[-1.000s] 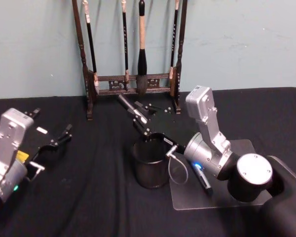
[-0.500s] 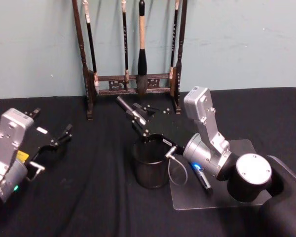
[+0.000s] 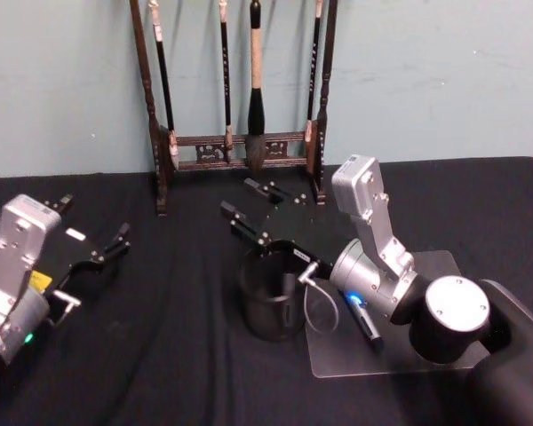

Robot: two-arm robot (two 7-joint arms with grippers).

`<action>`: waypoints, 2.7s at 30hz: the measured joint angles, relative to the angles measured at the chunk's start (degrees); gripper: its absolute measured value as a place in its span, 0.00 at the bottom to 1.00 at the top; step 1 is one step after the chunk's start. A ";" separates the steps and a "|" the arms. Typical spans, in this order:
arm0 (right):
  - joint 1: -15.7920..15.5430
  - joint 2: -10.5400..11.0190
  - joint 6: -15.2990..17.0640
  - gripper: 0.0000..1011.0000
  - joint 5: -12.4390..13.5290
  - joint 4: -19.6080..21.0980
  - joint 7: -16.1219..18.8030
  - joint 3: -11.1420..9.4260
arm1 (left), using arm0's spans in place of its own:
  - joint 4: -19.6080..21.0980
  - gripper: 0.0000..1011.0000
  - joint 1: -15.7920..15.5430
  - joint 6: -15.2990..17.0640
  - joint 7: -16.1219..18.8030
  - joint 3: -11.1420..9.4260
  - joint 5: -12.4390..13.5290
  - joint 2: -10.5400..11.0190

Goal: Pick up the water-based marker from the table and place it into the pen holder.

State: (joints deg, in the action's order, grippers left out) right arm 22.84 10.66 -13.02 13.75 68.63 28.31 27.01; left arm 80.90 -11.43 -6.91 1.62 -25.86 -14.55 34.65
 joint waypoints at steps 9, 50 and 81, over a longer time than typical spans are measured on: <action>-0.02 0.00 -0.02 0.75 0.00 0.00 -0.02 0.00 | 0.00 1.00 0.00 0.00 0.00 0.00 0.00 0.00; -10.63 5.66 13.51 0.99 1.69 15.88 -11.42 -7.77 | 0.00 1.00 0.00 0.00 0.00 0.00 0.00 0.00; -18.17 3.99 26.10 0.99 -3.27 21.04 -16.95 -13.30 | 0.00 1.00 0.00 0.00 0.00 0.00 0.00 0.00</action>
State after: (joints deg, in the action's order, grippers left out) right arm 4.66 14.65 13.08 10.48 89.66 11.37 13.71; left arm 80.90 -11.43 -6.91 1.62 -25.86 -14.55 34.65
